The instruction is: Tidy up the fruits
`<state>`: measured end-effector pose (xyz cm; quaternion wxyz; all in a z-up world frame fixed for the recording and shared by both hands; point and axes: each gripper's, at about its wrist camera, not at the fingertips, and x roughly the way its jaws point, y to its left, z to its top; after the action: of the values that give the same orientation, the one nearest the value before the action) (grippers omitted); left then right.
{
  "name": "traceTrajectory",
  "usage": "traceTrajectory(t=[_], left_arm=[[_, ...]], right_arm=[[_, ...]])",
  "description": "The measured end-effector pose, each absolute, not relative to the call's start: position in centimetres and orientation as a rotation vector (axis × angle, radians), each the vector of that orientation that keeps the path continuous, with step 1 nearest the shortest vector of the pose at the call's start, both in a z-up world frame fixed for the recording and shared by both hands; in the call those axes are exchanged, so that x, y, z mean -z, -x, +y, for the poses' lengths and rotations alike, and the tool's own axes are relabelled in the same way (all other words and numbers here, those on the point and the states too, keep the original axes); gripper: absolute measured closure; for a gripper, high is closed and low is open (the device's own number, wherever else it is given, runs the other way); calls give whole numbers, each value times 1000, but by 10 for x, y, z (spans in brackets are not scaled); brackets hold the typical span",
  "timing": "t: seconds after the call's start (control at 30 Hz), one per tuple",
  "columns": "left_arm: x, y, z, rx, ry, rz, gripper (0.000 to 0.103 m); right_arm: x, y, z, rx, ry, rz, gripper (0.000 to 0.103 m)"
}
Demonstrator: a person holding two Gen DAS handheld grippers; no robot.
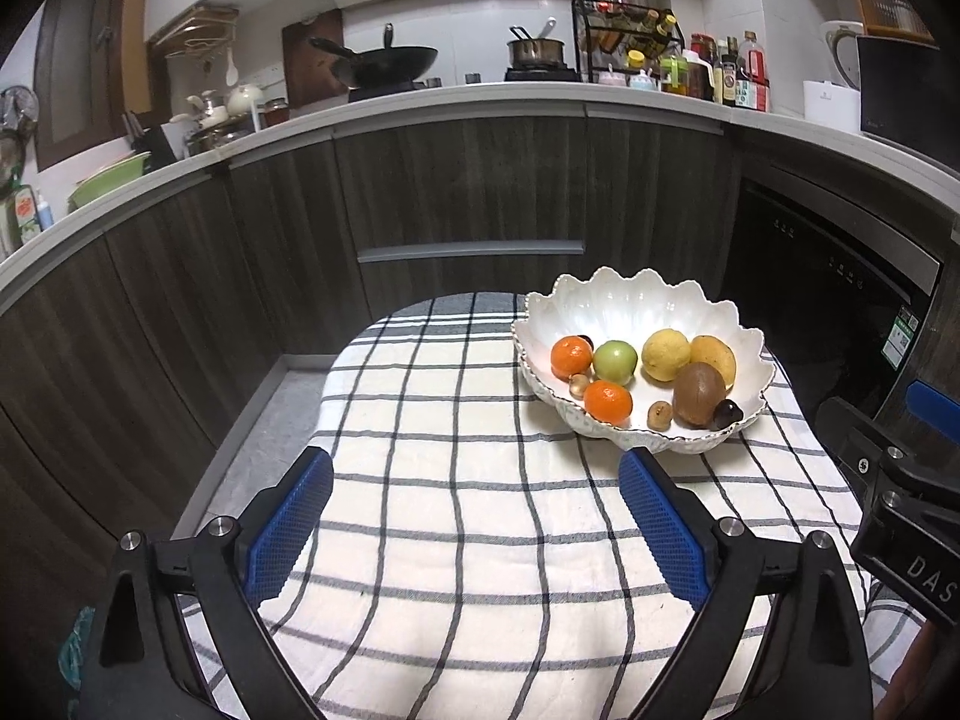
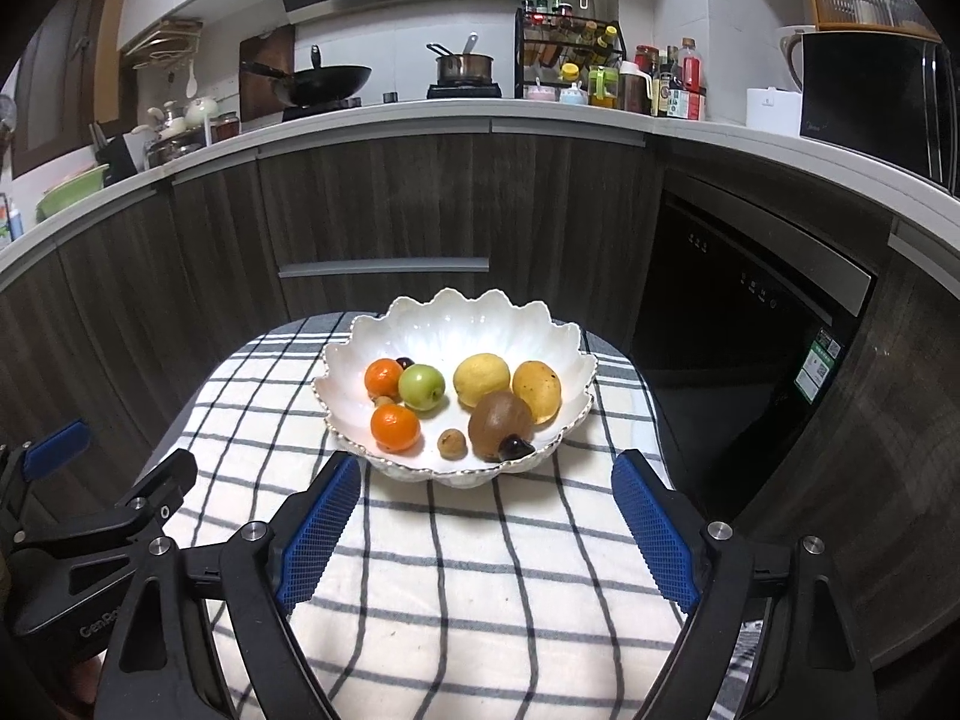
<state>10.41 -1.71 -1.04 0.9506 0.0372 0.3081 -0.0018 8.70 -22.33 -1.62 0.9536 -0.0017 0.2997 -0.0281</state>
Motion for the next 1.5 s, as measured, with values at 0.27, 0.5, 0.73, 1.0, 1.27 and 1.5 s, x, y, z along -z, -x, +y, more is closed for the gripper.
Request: traceTrajectory(t=[0.27, 0.5, 0.73, 1.0, 1.27, 1.5], left_arm=[[16, -86, -14, -20, -73, 603, 4], [26, -68, -12, -48, -61, 571, 4], [27, -61, -11, -57, -60, 545, 4], [30, -55, -9, -67, -60, 528, 4], [30, -54, -8, -74, -65, 527, 4], [32, -57, -9, -74, -68, 535, 4]], right_arm=[[19, -69, -221, 50, 5, 577, 16], [28, -59, -223, 62, 13, 560, 16], [35, -51, -222, 58, 2, 547, 16], [37, -45, -224, 66, -1, 516, 16], [39, -46, -225, 69, -2, 522, 16], [43, -49, -225, 71, -3, 533, 16]])
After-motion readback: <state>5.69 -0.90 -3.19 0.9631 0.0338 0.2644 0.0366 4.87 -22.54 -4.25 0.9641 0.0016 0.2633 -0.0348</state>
